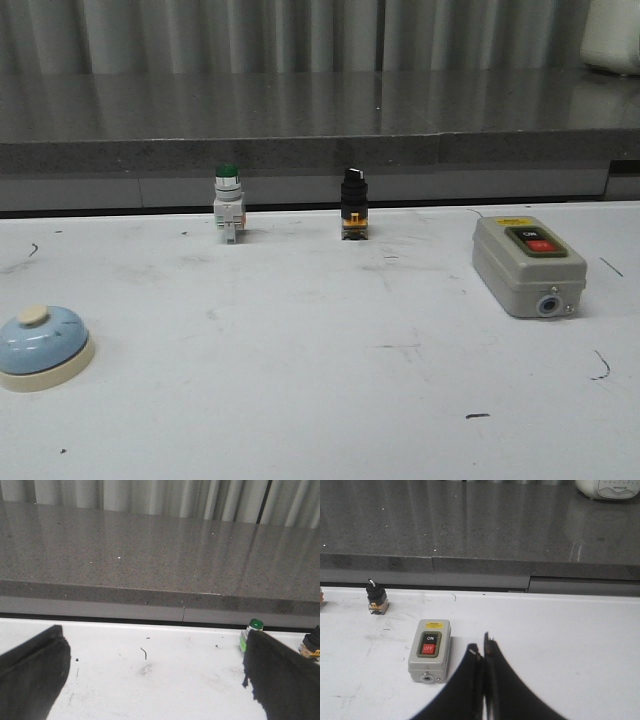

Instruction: Place and press bell with both arms

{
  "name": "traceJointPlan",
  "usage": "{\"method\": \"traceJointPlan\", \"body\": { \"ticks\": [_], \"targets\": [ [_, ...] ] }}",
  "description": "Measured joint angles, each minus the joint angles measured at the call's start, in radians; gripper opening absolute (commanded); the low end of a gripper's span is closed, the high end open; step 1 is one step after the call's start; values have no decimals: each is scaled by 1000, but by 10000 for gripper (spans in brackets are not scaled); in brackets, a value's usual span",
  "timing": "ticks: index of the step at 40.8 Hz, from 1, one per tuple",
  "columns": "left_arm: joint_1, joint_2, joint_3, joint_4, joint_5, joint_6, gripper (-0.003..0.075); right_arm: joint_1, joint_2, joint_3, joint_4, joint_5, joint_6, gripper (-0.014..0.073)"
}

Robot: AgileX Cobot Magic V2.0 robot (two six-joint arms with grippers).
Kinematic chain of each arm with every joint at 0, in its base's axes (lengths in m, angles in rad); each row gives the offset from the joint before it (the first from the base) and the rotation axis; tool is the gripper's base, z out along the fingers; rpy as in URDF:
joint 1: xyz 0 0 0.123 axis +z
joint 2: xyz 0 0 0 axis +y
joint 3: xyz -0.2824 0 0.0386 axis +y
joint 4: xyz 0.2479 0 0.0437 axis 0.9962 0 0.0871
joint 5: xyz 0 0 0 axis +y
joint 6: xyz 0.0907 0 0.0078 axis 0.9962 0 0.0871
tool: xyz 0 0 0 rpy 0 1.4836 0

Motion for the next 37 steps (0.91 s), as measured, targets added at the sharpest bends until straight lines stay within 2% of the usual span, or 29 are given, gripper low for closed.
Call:
{"method": "traceJointPlan", "body": {
  "ticks": [7,16,26,37],
  "targets": [
    [-27,138,-48,-2,91,0,638,0,0,0,0,0,0,-62],
    [-151,423,-165,-4,211,0,638,0,0,0,0,0,0,-62],
    [-271,726,-276,-6,264,0,638,0,0,0,0,-10,0,-62],
    [-303,1050,-409,2,364,0,638,0,0,0,0,-26,0,-62]
  ]
}}
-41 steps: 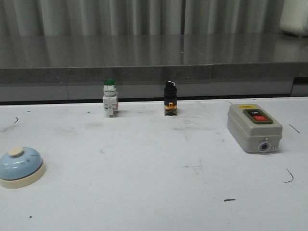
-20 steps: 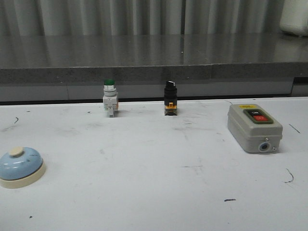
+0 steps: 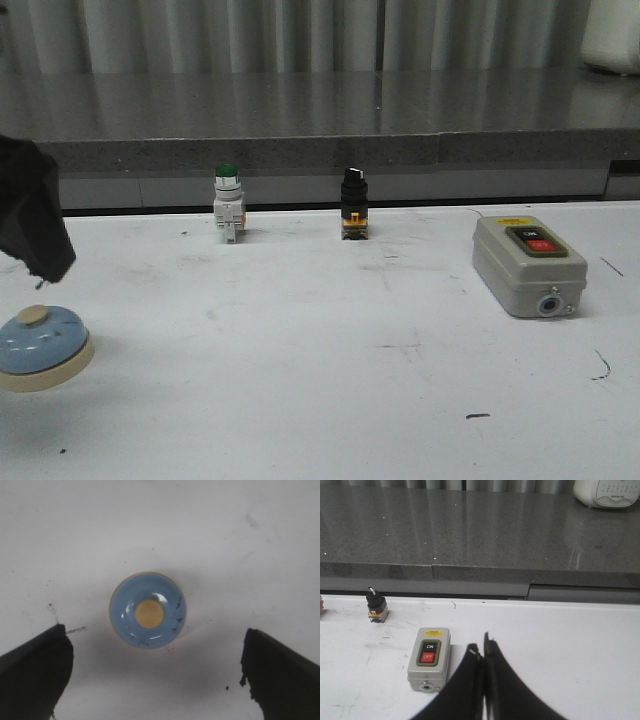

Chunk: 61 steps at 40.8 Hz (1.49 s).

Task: Place and press bell with both arms
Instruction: 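Lower the left gripper onto the blue bell and grasp it, then carry the bell toward the table centre, set it down, release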

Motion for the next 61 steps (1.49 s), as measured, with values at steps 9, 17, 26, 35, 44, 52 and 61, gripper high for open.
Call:
{"method": "traceJointPlan", "body": {
  "ticks": [9,17,26,35,44,52,61],
  "targets": [
    [0,195,-77,6,11,0,638,0,0,0,0,-2,2,-62],
    [0,290,-126,7,36,0,610,0,0,0,0,-9,2,-62],
    [0,310,-143,11,50,0,368,0,0,0,0,-19,2,-62],
    [0,310,-155,19,68,0,260,0,0,0,0,-21,2,-62],
    [-59,342,-280,28,106,15,260,0,0,0,0,-22,2,-62],
    [-170,460,-493,28,147,17,260,0,0,0,0,-23,2,-62],
    [-270,602,-671,26,176,20,262,0,0,0,2,-23,2,-62]
  ]
}}
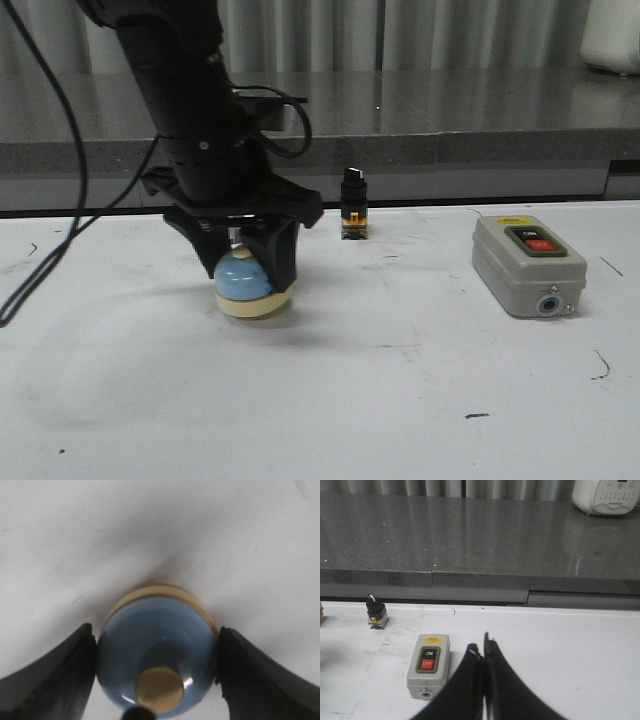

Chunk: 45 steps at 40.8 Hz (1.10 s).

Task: Place and press bell with both arms
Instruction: 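Carry the bell toward the table centre, set it down, release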

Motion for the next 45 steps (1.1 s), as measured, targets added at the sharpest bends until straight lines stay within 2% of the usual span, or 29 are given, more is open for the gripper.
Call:
{"method": "traceJointPlan", "body": {
  "ticks": [5,12,16,21,26,33,45],
  "targets": [
    [-16,44,-42,0,18,2,310,0,0,0,0,0,0,-62],
    [-25,59,-63,4,27,2,597,0,0,0,0,0,0,-62],
    [-27,61,-69,4,26,4,652,0,0,0,0,0,0,-62],
    [-27,47,-72,12,28,4,613,0,0,0,0,0,0,-62],
    [-7,-11,-46,17,27,4,540,0,0,0,0,0,0,-62],
    [77,-153,68,19,1,4,449,0,0,0,0,0,0,-62],
    [282,-477,399,17,-40,2,174,0,0,0,0,0,0,-62]
  ]
}}
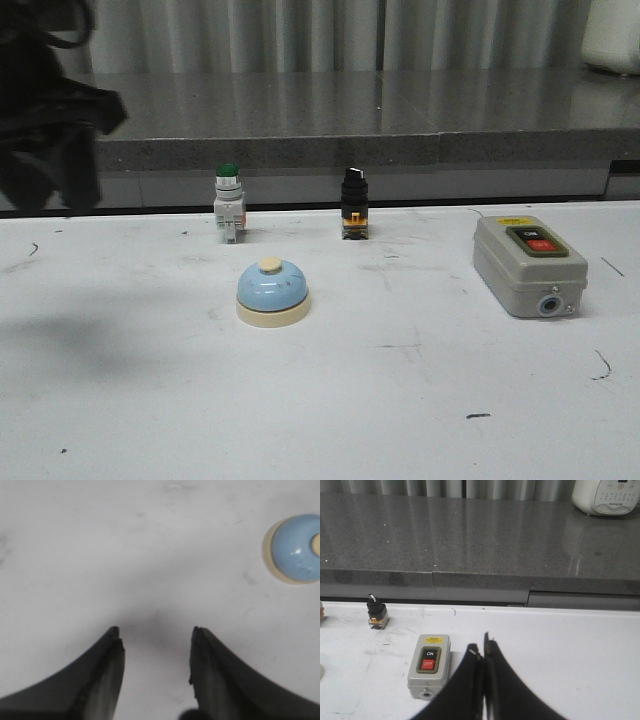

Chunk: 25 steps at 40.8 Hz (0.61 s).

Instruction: Place and press bell with both arms

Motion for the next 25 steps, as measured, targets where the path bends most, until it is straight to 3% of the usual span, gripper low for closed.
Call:
{"method": "traceJointPlan", "body": {
  "ticks": [10,25],
  "targets": [
    [127,-319,275,-34,-117,-1,-21,0,0,0,0,0,0,-62],
    [144,-896,642,-44,-382,-4,-20,0,15,0,0,-2,0,-62]
  ]
}}
